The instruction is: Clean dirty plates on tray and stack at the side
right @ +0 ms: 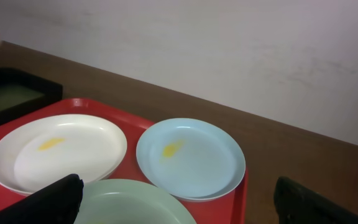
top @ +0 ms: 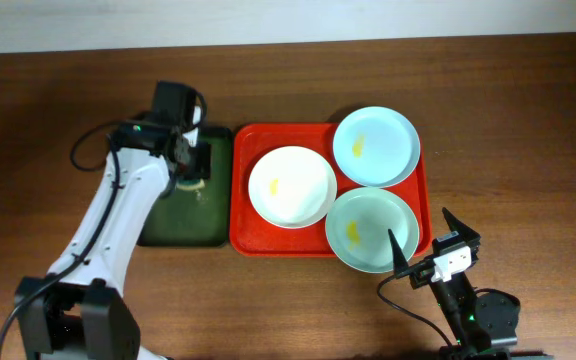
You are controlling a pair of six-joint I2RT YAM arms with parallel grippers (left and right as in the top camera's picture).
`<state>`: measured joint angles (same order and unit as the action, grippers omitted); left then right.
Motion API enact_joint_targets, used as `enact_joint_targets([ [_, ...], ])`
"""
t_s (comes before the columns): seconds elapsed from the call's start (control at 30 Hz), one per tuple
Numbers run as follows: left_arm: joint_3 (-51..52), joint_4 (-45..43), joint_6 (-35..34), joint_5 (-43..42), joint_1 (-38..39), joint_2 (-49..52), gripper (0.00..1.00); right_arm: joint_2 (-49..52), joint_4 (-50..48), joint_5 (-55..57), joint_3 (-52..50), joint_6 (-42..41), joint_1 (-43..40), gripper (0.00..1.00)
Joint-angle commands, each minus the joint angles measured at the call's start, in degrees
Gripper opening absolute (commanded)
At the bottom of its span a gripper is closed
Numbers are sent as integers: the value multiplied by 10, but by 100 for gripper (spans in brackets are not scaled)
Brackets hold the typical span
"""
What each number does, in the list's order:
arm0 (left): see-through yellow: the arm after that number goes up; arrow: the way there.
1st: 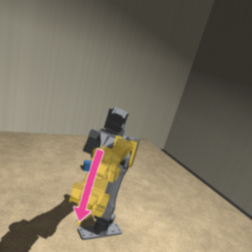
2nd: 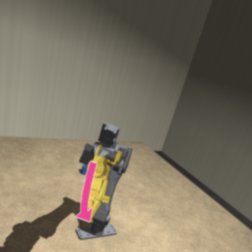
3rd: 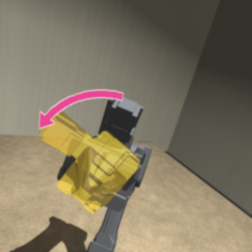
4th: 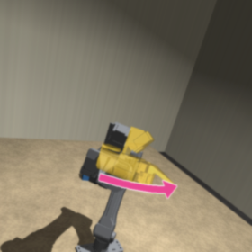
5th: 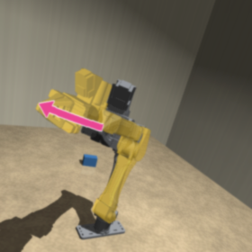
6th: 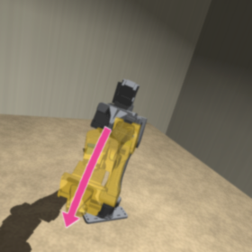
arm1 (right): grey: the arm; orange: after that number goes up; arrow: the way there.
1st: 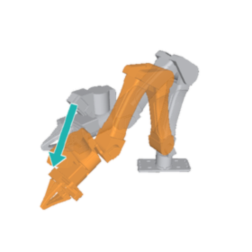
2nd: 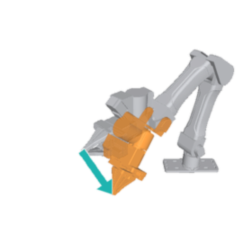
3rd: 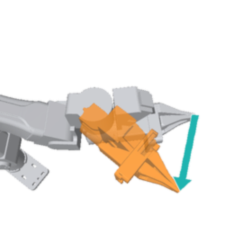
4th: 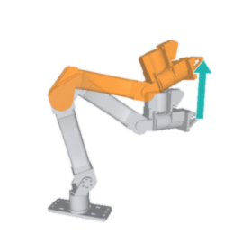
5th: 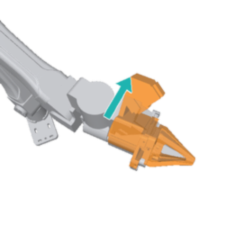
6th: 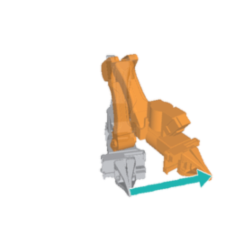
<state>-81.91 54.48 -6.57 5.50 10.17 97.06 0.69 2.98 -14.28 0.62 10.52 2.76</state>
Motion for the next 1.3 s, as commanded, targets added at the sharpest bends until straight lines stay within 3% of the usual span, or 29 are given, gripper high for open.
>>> enact_joint_targets([
  [0.0,-23,-4,-10,-61,3,-1,0,-2,3,-1,-3,-4,-2,99],
  [0.17,-23,-56,-12,-161,34,8,0,-2,2,-9,-3,-5,-2,98],
  [0.3,-23,-72,-12,-163,75,24,0,-2,-2,-81,-3,-5,-2,98],
  [0.47,-23,-114,-12,-162,123,67,0,-2,14,-85,22,-163,-2,98],
  [0.63,-23,-129,-12,-162,141,113,0,71,100,-77,170,-207,-2,99],
  [0.7,-23,-133,-12,-162,142,134,0,181,178,-78,270,-207,-2,98],
  [0.83,-23,-140,-12,-155,142,153,0,522,481,-79,616,-207,-2,98],
  [0.93,-23,-140,-18,-143,142,156,0,733,646,-151,845,-206,-2,98],
  [0.97,-23,-139,-17,-143,142,156,0,775,669,-151,880,-207,-2,99],
  [1.07,-23,-139,-18,-143,142,156,0,861,687,-156,906,-206,12,59],
  [1.1,-23,-139,-17,-143,142,156,0,891,687,-129,904,-205,33,35],
  [1.17,-23,-139,-17,-143,142,156,0,927,687,-76,903,-206,63,9],
  [1.23,-23,-139,-17,-143,142,156,0,977,681,1,903,-250,96,5],
  [1.27,-23,-139,-17,-143,142,156,0,1007,666,20,903,-261,110,16],
])
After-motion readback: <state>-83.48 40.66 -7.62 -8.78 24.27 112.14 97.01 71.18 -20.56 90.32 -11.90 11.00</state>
